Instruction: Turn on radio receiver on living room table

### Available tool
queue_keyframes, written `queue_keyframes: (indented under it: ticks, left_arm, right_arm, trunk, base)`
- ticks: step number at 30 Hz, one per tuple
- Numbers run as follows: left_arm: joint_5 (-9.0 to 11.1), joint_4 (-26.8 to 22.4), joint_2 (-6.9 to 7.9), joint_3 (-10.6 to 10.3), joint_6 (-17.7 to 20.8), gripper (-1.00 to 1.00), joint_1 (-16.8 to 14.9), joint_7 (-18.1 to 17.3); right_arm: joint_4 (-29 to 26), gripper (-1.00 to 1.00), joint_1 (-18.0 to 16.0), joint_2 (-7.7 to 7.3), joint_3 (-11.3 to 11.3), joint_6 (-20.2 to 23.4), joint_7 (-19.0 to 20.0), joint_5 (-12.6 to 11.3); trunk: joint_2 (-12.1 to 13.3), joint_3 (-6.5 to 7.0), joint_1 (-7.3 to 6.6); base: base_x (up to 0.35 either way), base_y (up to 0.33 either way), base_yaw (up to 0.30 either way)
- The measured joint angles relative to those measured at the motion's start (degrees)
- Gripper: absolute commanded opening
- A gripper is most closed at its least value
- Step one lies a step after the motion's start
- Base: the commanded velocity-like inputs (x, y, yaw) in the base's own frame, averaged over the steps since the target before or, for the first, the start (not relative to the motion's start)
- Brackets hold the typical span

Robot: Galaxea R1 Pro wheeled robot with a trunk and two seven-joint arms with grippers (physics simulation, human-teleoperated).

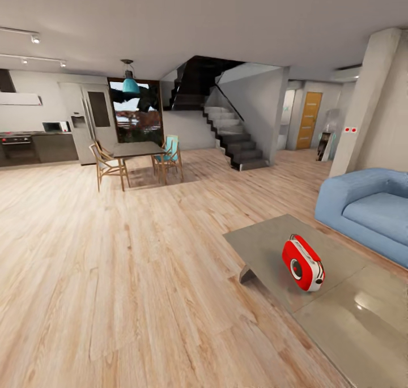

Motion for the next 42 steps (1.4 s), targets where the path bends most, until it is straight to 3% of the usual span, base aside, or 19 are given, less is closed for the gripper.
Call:
queue_keyframes:
  ticks: [9,42]
  left_arm:
    - [0.01,0.00,0.14,-0.05,0.06,1.00,0.00,-0.01]
    - [0.01,0.01,0.09,-0.06,0.09,1.00,0.00,0.00]
  right_arm:
    - [0.00,1.00,0.00,0.03,0.00,0.00,0.05,0.00]
    - [0.00,1.00,0.00,0.08,-0.05,0.37,-0.37,0.08]
  trunk:
    - [0.00,0.00,0.00]
    - [0.00,0.00,0.00]
  base:
    - [0.094,0.028,-0.013]
    - [0.311,0.155,0.000]
